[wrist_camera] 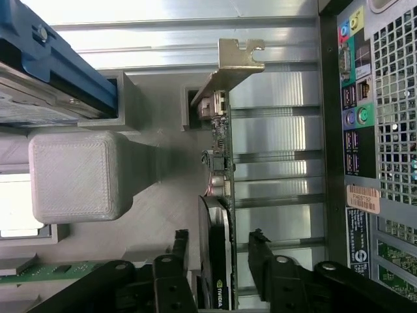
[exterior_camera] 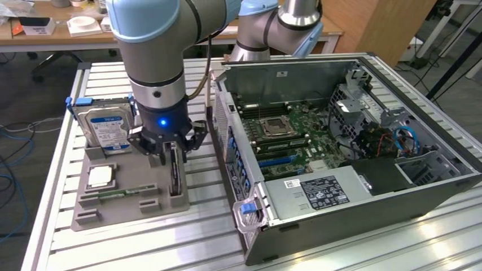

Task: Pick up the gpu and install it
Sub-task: 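Pick up the gpu and move the gpu toward the slot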

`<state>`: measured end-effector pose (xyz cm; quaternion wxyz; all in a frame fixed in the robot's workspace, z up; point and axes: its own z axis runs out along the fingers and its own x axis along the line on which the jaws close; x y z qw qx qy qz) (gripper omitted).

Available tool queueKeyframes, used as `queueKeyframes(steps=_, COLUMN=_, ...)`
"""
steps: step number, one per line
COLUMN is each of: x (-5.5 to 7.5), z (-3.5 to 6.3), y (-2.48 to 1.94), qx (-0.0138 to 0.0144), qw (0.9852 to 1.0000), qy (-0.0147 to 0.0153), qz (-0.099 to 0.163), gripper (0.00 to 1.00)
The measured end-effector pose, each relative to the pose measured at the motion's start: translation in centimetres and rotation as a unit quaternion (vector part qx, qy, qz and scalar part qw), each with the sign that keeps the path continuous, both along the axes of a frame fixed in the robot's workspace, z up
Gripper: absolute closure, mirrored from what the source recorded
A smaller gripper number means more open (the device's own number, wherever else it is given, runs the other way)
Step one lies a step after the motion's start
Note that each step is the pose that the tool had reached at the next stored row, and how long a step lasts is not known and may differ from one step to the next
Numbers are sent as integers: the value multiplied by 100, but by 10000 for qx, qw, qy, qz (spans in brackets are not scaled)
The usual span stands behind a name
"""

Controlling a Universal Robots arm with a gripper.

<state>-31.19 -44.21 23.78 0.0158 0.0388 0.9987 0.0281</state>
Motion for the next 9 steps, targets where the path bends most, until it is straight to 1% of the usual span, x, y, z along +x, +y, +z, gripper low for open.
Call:
queueKeyframes(steps=1, x=0, z=0, y=0, qx=0, qw=10000, qy=0, qz=0, gripper=48)
queueKeyframes(steps=2, x=0, z=0, y=0, qx=0, qw=10000, qy=0, qz=0, gripper=55)
queueKeyframes(steps=7, x=0, z=0, y=0, qx=0, qw=10000, qy=0, qz=0, gripper=56)
queueKeyframes(steps=8, x=0, z=0, y=0, qx=0, qw=10000, qy=0, qz=0, gripper=64)
queueKeyframes(steps=9, x=0, z=0, y=0, qx=0, qw=10000, qy=0, qz=0, gripper=64)
